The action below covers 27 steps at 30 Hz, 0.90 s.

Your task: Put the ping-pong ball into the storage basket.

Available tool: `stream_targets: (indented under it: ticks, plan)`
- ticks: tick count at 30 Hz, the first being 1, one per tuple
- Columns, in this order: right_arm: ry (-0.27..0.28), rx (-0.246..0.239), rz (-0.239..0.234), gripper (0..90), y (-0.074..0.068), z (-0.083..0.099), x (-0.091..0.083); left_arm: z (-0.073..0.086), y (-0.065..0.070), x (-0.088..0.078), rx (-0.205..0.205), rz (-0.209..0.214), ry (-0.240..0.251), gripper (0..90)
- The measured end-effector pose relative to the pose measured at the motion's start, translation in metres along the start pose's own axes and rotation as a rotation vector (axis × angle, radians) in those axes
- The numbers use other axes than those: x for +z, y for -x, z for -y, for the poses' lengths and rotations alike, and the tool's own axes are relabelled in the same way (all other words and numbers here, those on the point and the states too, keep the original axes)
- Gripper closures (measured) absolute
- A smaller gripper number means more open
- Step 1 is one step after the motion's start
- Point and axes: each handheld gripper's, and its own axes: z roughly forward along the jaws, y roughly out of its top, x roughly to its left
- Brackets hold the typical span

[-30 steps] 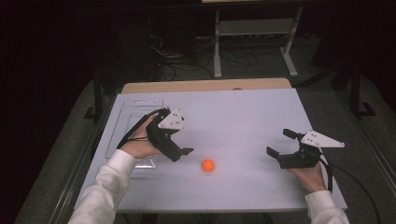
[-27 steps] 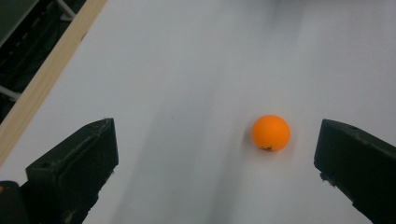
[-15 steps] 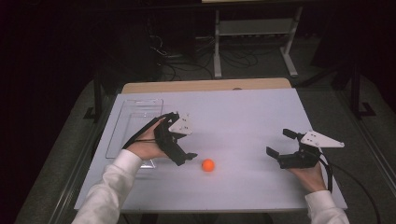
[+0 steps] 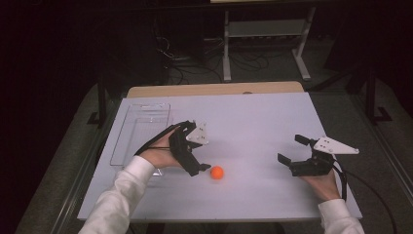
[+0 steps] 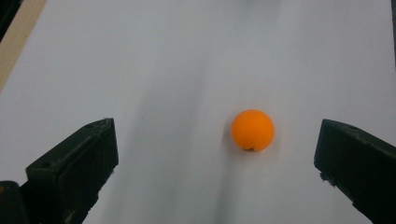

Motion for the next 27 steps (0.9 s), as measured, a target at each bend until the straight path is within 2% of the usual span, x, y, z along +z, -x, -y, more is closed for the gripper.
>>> stream_targets:
  ticks: [5, 13, 27]
  plan:
    - [-0.001, 0.000, 0.000, 0.0, 0.000, 0.000, 0.000, -0.006, 0.005, 0.008, 0.023, 0.029, -0.014, 0.0]
    - [0.000, -0.001, -0.001, 0.0, 0.000, 0.000, 0.000, -0.011, 0.007, 0.018, 0.044, 0.046, -0.041, 0.0]
    - [0.004, -0.001, -0.001, 0.0, 0.000, 0.000, -0.001, -0.015, 0.006, 0.028, 0.050, 0.060, -0.064, 0.0]
